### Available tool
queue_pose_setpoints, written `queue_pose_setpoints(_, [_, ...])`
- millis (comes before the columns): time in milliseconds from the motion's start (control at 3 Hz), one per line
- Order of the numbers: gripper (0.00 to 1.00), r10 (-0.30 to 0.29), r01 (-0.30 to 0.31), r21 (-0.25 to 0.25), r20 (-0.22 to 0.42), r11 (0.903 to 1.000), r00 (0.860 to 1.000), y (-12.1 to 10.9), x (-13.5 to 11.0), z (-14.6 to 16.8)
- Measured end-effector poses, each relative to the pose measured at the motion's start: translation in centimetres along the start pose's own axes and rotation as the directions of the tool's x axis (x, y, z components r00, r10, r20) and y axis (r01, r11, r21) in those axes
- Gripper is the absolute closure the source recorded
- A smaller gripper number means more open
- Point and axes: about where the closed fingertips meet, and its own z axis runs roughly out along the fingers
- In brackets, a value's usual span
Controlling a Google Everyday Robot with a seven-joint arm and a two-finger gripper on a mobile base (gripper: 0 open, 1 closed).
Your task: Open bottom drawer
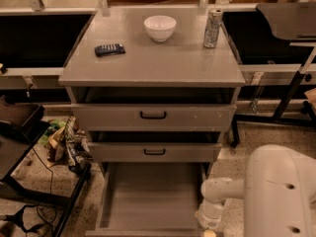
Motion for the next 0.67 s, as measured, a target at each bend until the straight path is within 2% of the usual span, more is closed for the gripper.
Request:
queue_pose_setpoints(333, [0.00, -0.016, 0.016, 0.030, 0.008, 0.9994, 1.000, 3.6, 1.1, -5.6])
queue_pose_setpoints(667, [0.00, -0.015, 0.015, 0.023, 0.016, 0.9996, 1.000, 9.5, 1.8, -11.9])
